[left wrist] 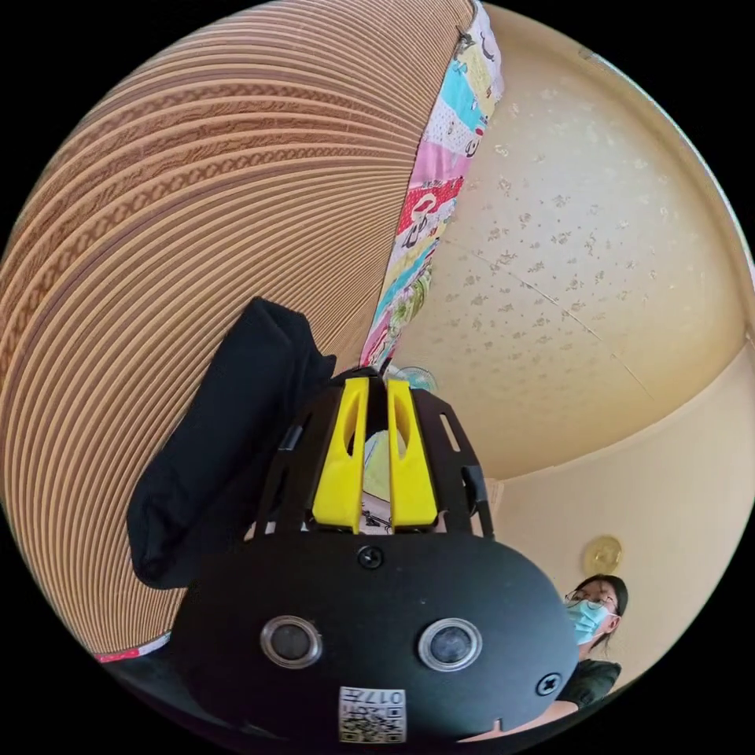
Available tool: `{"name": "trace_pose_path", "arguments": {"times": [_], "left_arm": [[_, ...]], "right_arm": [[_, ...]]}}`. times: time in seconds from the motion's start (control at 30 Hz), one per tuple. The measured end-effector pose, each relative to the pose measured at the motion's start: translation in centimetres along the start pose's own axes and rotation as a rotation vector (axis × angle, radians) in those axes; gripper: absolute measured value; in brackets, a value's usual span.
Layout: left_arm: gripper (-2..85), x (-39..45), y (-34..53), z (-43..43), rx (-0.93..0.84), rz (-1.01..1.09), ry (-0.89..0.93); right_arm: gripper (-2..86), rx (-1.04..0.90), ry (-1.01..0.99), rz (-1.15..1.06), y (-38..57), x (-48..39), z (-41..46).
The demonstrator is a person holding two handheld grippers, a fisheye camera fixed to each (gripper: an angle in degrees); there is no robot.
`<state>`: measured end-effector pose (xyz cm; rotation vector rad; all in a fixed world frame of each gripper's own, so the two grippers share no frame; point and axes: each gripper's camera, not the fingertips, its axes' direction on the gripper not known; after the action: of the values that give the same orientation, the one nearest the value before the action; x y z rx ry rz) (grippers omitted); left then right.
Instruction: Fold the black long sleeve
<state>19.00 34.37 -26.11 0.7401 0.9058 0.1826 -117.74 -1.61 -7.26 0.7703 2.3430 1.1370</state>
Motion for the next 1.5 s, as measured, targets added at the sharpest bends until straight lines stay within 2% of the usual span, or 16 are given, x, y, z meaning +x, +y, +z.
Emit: {"name": "trace_pose_path", "arguments": {"times": [0.1,0.2,0.27,0.37,0.43,0.57,0.67,0.73,0.8,0.9,1.0,1.13,1.27,1.37,1.5], "left_arm": [[5.9,1.9,-2.4,1.5,-0.009,0.111,-0.058],[6.7,3.9,-2.6,0.9,-0.022,0.25,-0.16],[9.4,3.6,-1.2,0.7,-0.121,0.316,-0.372],[12.3,1.3,2.6,0.0,-0.214,0.37,-0.603],[14.4,-1.0,5.4,-0.3,-0.274,0.37,-0.653],[14.8,-4.5,12.8,-0.2,-0.346,0.418,-0.766],[12.2,-6.0,16.2,0.3,-0.356,0.444,-0.829],[9.7,-7.1,16.9,0.4,-0.354,0.421,-0.835],[8.1,-7.9,17.0,0.3,-0.343,0.385,-0.8],[6.7,-8.3,16.6,-0.4,-0.332,0.36,-0.791],[5.4,-7.9,16.0,-1.0,-0.399,0.38,-0.761],[4.2,-5.8,15.2,-3.1,-0.557,0.443,-0.626],[4.0,-5.2,16.9,-5.0,-0.759,0.49,-0.512],[4.0,-9.4,18.8,-7.1,-0.756,0.39,-0.647],[4.5,-14.9,20.7,-10.9,-0.61,0.202,-0.628]], "right_arm": [[1.7,-0.019,0.032,-0.008,-2.3,2.4,3.7],[2.0,0.048,-0.074,-0.044,-2.9,4.9,5.1],[2.3,0.034,-0.045,-0.056,-2.6,6.4,6.2],[2.8,-0.103,0.153,-0.127,-0.7,8.7,9.3],[3.5,-0.205,0.284,-0.19,2.2,10.7,12.4],[5.6,-0.274,0.405,-0.251,7.2,13.8,16.4],[8.0,-0.222,0.674,-0.31,11.5,15.6,18.1],[9.5,-0.135,0.976,-0.42,15.0,16.2,18.8],[10.1,-0.141,1.18,-0.495,17.6,18.0,20.4],[9.4,-0.317,1.152,-0.474,19.2,23.5,22.3],[4.6,-0.469,1.071,-0.451,19.3,28.8,23.8],[1.8,-0.628,1.152,-0.68,20.4,30.5,25.6],[1.0,-0.718,1.146,-0.782,21.1,31.0,25.0],[0.8,-0.773,1.218,-0.727,21.7,35.2,23.7],[0.8,-0.829,1.28,-0.461,22.6,44.2,23.1]]}}
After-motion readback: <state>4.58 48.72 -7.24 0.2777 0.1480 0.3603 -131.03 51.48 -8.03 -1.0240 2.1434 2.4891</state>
